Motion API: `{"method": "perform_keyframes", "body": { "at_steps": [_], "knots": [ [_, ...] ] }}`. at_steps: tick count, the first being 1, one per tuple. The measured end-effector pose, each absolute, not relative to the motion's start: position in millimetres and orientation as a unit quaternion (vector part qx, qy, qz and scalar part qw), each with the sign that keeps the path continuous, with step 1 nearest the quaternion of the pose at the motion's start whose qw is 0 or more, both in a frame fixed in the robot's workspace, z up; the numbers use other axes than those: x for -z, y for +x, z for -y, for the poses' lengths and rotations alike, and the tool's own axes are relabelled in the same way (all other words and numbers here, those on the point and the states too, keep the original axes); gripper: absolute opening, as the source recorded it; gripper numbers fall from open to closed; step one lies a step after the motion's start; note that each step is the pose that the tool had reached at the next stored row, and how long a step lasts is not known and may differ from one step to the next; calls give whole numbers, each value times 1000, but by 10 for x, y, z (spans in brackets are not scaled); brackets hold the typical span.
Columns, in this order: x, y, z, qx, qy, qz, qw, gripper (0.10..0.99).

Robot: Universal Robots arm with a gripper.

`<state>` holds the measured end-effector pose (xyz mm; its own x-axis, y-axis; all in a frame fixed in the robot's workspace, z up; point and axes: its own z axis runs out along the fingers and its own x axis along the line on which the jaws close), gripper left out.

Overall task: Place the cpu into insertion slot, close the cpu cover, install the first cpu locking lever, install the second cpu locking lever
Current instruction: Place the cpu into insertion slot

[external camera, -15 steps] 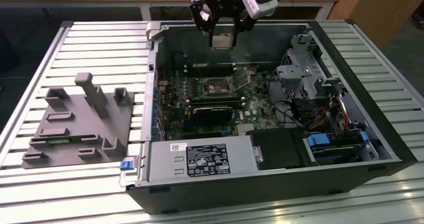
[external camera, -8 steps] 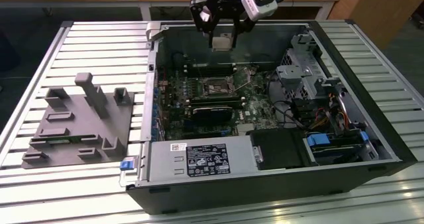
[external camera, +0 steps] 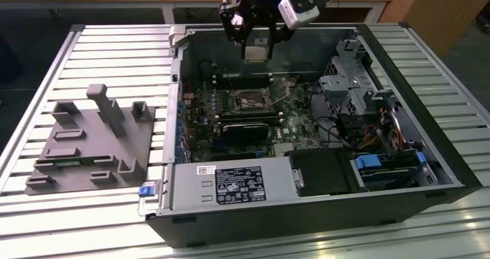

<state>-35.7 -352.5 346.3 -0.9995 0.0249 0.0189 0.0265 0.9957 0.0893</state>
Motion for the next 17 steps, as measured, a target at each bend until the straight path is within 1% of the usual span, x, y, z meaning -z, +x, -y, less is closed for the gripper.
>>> {"method": "perform_keyframes", "body": {
  "at_steps": [17],
  "knots": [
    [-3170,-357,3525,45,-13,999,8,537]
  ]
}}
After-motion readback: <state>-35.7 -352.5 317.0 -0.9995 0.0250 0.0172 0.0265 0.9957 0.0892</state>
